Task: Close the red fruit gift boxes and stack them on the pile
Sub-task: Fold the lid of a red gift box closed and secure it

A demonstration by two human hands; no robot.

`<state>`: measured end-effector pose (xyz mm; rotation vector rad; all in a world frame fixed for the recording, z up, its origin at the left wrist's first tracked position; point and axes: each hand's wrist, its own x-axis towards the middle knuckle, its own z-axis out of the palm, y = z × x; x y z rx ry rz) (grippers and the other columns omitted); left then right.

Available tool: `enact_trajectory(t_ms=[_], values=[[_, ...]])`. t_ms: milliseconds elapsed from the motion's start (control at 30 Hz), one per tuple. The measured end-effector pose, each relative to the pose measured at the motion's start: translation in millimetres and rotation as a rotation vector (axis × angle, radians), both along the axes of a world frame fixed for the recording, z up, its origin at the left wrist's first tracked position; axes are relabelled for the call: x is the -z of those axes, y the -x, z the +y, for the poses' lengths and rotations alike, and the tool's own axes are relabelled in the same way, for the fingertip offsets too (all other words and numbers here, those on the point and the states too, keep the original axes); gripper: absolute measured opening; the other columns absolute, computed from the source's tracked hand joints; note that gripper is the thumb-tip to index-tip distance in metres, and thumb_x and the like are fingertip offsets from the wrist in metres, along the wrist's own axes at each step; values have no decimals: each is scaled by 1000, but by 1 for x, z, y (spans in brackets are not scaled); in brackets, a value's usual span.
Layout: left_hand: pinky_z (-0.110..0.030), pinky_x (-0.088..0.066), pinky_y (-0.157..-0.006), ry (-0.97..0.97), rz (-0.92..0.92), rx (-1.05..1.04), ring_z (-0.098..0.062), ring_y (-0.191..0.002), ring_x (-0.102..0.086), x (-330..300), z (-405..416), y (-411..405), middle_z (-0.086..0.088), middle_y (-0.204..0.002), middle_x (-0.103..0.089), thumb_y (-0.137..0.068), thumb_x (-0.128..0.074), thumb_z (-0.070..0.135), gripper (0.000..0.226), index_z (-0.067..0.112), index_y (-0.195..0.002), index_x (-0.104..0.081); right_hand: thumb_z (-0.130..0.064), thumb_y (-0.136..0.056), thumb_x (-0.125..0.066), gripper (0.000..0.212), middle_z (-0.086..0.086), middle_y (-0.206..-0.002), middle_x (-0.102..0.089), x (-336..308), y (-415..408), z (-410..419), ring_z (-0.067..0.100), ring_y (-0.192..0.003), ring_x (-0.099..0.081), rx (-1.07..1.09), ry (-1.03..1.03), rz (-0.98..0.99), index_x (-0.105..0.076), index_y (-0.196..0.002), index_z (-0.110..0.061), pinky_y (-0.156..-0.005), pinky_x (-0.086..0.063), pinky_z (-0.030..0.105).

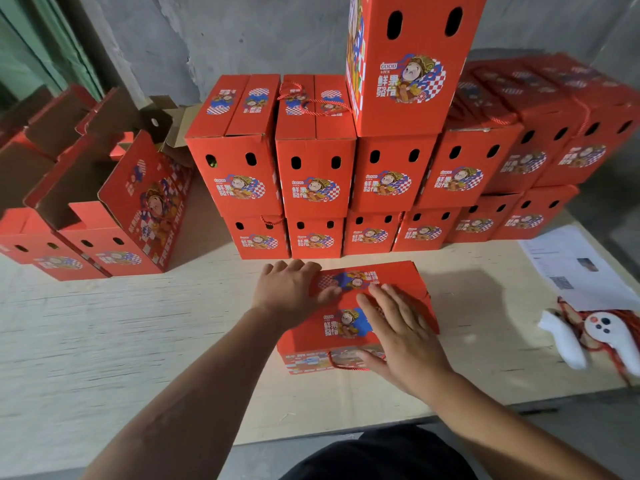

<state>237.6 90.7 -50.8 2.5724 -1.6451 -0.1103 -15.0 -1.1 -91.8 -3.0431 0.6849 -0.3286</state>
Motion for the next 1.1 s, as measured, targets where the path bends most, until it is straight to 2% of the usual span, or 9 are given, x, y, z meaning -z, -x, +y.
enact_trajectory(t_ms=[100,167,267,367,433,500,600,733,1100], values=[[-45,-42,-106,-42,2,41,-30,-122,-60,2,9,-1,2,-135,-63,-74,-19,100,104,31,-144,-52,-66,-90,-57,87,4,-164,-34,4,0,-2,27,-153,-30,-20,14,-7,-34,-161,-22,-119,-38,47],[-46,-38,-113,-92,41,79,-28,-130,-57,2,12,-3,3,-146,-57,-64,-27,107,120,30,-156,-40,-68,-80,-70,90,7,-148,-44,2,-5,-5,30,-133,-44,61,-8,-29,-45,-151,-20,-102,-53,45],[-41,-44,-101,-79,19,82,-24,-117,-66,-1,3,-7,5,-135,-66,-76,-35,98,101,30,-150,-46,-71,-75,-66,78,6,-129,-46,2,-7,-6,29,-107,-46,98,4,-66,-50,-132,-20,-85,-57,45],[-39,-47,-90,-59,-56,125,-26,-105,-70,-6,-6,-10,4,-126,-71,-90,-36,86,79,32,-147,-48,-76,-82,-52,83,3,-143,-42,1,-8,-7,30,-127,-44,67,-32,11,-43,-145,-23,-101,-52,49],[-42,-48,-91,-103,-41,155,-28,-109,-68,-9,-8,-11,1,-132,-66,-94,-33,82,76,38,-156,-38,-81,-85,-47,97,-1,-163,-30,-1,-12,-11,27,-152,-28,38,-71,100,-27,-161,-24,-123,-30,50],[-42,-49,-90,-191,-74,193,-29,-110,-67,-13,-14,-11,-1,-138,-62,-97,-27,78,73,44,-162,-23,-84,-85,-45,102,-5,-169,-25,-5,-17,-14,21,-158,-19,24,-117,138,-20,-164,-25,-129,-10,46],[-43,-47,-89,-292,-150,230,-32,-109,-67,-15,-21,-4,-5,-145,-55,-101,-21,74,71,46,-164,-3,-83,-80,-56,98,-7,-157,-44,-9,-18,-15,22,-148,-38,44,-143,64,-37,-157,-24,-124,-23,46],[-48,-47,-93,-310,-135,208,-32,-111,-65,-13,-19,-3,-6,-147,-52,-100,-19,74,71,46,-162,0,-81,-74,-58,93,-7,-146,-52,-9,-18,-11,23,-138,-47,48,-112,14,-47,-147,-25,-113,-34,47],[-53,-43,-100,-386,164,111,-36,-127,-56,-13,-27,-12,-8,-148,-51,-91,-23,86,76,54,-158,-7,-83,-58,-68,95,-5,-118,-33,-32,-40,-15,22,-114,-36,101,-128,223,-32,-132,-35,-101,-27,42]])
